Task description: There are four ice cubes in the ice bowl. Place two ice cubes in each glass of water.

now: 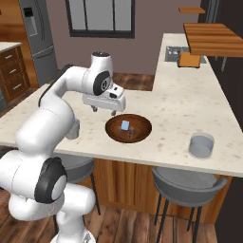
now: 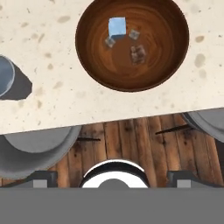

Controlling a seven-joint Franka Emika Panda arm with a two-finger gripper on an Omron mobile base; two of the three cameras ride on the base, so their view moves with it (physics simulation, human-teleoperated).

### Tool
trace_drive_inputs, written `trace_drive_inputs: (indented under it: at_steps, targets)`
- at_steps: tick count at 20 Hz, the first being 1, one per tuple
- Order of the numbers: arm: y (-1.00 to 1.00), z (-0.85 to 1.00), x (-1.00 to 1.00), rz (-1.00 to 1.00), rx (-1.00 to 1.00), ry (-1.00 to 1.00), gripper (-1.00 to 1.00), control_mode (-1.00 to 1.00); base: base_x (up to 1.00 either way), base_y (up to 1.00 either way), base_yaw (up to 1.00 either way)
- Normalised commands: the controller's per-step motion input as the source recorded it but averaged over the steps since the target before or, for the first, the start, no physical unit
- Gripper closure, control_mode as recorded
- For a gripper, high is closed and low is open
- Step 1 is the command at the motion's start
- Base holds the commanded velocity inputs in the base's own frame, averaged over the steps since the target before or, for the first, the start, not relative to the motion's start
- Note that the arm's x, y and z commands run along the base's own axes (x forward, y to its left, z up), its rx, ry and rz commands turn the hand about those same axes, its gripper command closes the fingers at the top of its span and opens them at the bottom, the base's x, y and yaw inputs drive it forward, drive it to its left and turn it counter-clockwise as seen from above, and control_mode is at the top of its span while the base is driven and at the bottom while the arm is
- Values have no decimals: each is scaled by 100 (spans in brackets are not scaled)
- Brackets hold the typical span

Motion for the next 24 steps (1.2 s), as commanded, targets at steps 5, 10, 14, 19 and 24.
trace_drive_inputs:
  at_steps: [5, 10, 14, 19, 24]
  targets:
    - [-8, -11, 46, -1, 0, 6, -100, -100, 0, 0, 0]
    - [-24, -42, 33, 0, -10, 0, -100, -100, 0, 0, 0]
    - [-44, -54, 23, 9, -9, 1, -100, -100, 0, 0, 0]
    - [-3, -41, 41, 1, 0, 8, -100, -100, 0, 0, 0]
    - [-6, -50, 28, 9, 0, 2, -100, -100, 0, 0, 0]
